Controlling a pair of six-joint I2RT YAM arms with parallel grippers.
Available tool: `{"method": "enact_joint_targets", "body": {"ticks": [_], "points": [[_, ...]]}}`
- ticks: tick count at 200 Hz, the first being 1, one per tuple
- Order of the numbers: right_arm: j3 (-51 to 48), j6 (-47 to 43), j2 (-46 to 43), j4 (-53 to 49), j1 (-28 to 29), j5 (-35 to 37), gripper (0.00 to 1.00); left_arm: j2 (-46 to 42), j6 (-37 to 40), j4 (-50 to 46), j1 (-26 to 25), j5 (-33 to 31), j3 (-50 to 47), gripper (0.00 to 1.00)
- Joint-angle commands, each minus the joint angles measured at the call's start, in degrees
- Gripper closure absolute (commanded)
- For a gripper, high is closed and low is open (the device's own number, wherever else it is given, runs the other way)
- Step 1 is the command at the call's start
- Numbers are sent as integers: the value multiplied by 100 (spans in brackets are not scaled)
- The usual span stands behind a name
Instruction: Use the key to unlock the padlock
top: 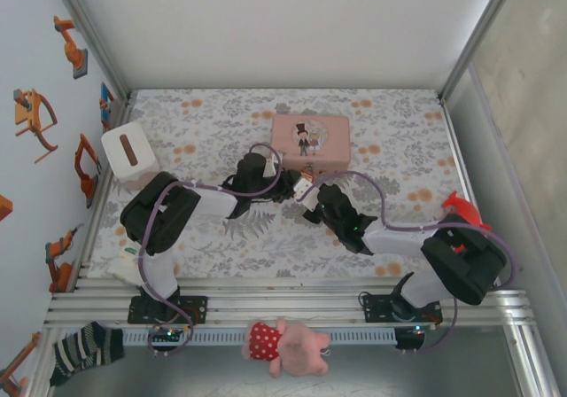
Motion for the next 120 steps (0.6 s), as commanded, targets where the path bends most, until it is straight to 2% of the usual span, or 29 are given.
{"method": "enact_joint_targets", "body": {"ticks": [1, 120], "points": [[-32, 649, -38, 133, -64, 442, 100, -449, 135, 696, -191, 567, 243, 100], [-134, 2282, -238, 75, -447, -15, 100, -432, 87, 783, -200, 552, 243, 100]]}}
